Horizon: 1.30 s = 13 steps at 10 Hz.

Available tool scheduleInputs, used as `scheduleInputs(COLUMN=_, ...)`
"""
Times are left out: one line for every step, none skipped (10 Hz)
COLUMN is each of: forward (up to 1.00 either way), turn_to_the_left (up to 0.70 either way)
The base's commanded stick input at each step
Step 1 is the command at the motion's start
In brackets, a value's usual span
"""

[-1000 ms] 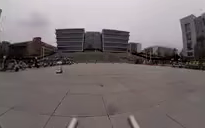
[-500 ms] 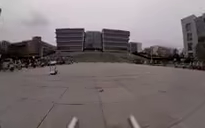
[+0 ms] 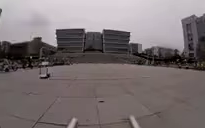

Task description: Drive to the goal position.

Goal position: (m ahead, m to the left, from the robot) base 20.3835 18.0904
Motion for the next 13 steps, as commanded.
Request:
scheduleInputs(forward=1.00, turn_to_the_left=0.00)
scheduleInputs(forward=1.00, turn_to_the_left=0.00)
scheduleInputs(forward=1.00, turn_to_the_left=0.00)
scheduleInputs(forward=1.00, turn_to_the_left=0.00)
scheduleInputs(forward=1.00, turn_to_the_left=0.00)
scheduleInputs(forward=1.00, turn_to_the_left=0.10)
scheduleInputs(forward=1.00, turn_to_the_left=0.24)
scheduleInputs(forward=1.00, turn_to_the_left=0.38)
scheduleInputs(forward=1.00, turn_to_the_left=0.15)
scheduleInputs(forward=1.00, turn_to_the_left=0.00)
scheduleInputs(forward=1.00, turn_to_the_left=0.00)
scheduleInputs(forward=1.00, turn_to_the_left=0.00)
scheduleInputs(forward=1.00, turn_to_the_left=0.00)
